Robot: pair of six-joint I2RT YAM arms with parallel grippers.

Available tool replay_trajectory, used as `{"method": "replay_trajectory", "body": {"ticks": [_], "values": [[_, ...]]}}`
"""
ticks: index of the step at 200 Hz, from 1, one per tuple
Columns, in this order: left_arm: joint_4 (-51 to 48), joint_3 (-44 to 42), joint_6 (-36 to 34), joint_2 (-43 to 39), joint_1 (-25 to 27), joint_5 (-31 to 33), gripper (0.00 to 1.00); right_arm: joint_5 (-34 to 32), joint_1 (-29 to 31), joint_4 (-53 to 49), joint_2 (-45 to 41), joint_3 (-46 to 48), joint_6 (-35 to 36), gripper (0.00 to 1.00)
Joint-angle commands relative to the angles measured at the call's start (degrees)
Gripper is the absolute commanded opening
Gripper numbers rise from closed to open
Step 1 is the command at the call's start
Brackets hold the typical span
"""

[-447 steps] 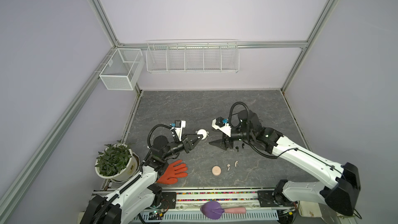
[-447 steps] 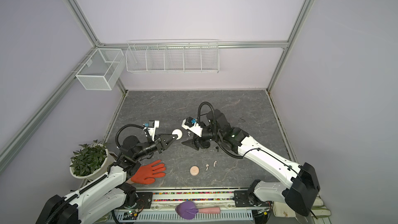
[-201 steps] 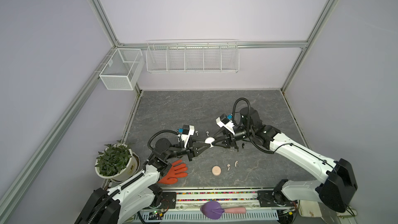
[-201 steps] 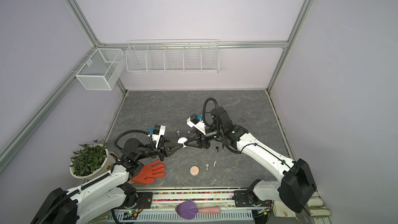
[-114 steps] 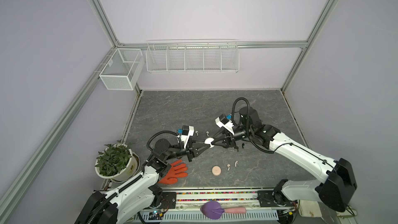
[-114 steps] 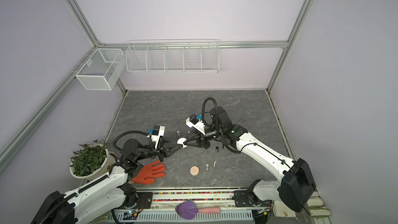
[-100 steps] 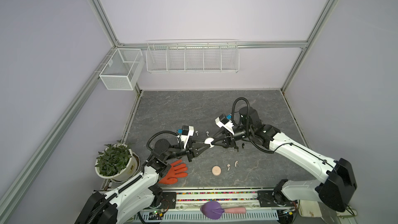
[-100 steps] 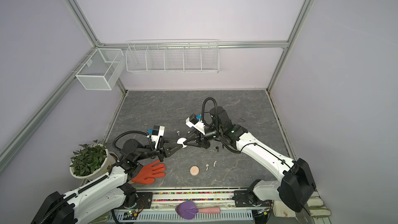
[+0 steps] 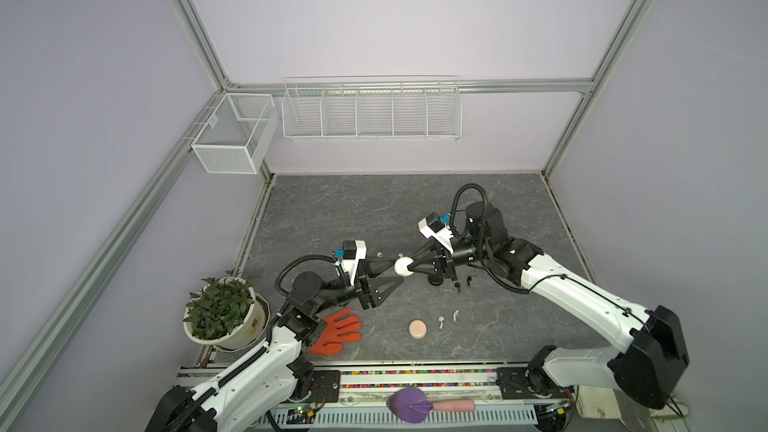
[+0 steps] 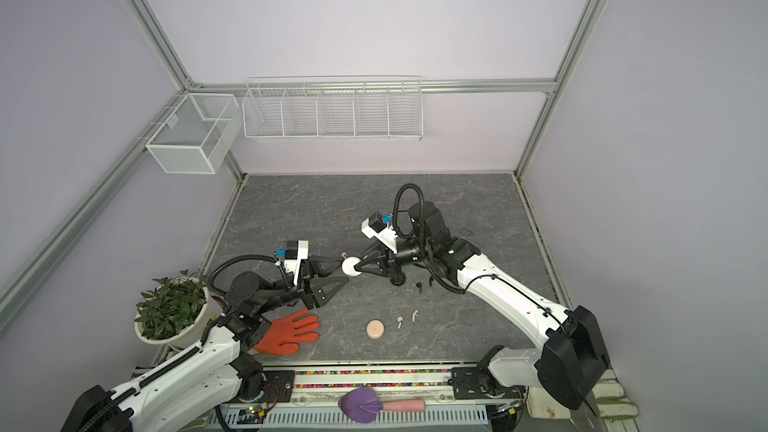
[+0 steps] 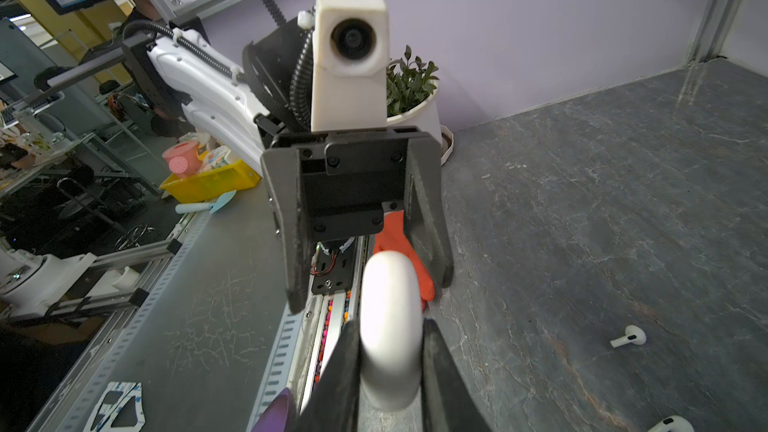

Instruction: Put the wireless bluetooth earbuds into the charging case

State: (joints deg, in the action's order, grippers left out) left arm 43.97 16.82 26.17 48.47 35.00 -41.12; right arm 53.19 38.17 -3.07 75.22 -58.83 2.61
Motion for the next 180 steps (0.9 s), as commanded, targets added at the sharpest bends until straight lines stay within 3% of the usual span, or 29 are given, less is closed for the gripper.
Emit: {"method": "replay_trajectory", "body": {"ticks": [1,81,180], "values": [[6.02,-0.27,-1.06,1.93,0.60,-0.30,0.65,0.46,-0.72,9.25,-1.25,0.51,-4.80,0.16],[17.14,1.99,0.51,9.66,0.86,-2.21,0.60,-0.67,-0.78,10.85,-2.62,1.83,-6.24,0.16],[14.31,2.81,-5.94,8.14,0.86,1.59,0.54,0.33,-0.77,7.55,-1.54,0.47,-5.24,0.16]]}}
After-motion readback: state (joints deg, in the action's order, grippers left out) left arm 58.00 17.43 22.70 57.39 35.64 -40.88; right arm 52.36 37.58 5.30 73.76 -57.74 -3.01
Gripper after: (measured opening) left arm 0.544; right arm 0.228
